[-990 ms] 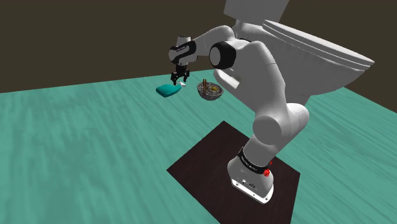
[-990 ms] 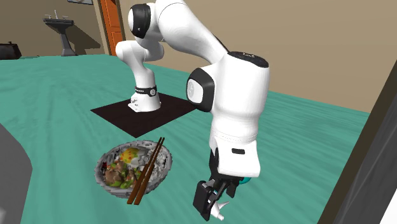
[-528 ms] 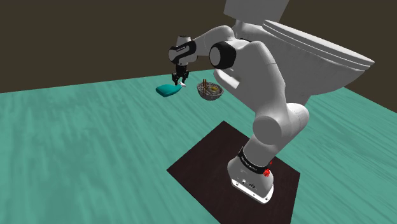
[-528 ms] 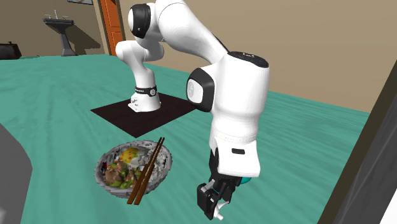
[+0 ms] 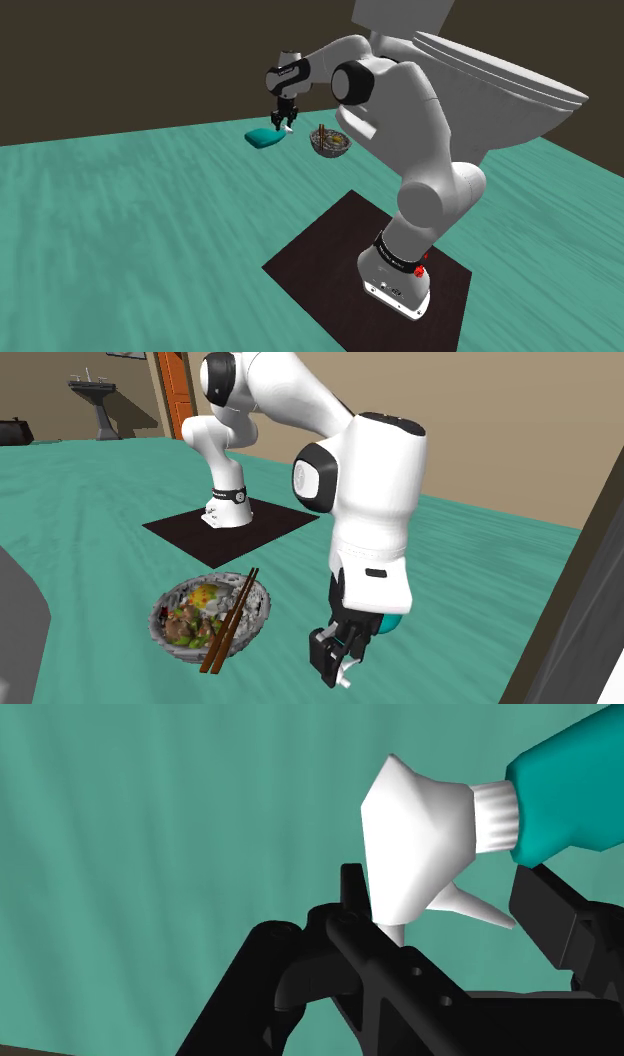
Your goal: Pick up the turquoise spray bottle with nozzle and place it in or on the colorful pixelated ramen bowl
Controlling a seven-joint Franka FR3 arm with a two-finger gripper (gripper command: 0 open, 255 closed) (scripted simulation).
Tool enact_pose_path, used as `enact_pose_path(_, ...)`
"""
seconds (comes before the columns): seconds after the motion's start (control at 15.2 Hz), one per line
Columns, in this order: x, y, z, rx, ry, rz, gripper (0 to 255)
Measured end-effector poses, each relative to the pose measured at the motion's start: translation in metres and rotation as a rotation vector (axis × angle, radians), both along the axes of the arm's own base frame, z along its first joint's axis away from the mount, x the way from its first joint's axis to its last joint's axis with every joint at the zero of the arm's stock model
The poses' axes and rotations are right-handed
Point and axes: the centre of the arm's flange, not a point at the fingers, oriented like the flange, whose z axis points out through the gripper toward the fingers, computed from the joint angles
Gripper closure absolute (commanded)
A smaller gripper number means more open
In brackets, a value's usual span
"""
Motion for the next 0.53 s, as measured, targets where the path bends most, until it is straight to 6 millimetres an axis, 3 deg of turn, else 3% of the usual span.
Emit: enact_pose_path(0.53,0.001,0.000,0.042,0.000,0.000,0.000,255)
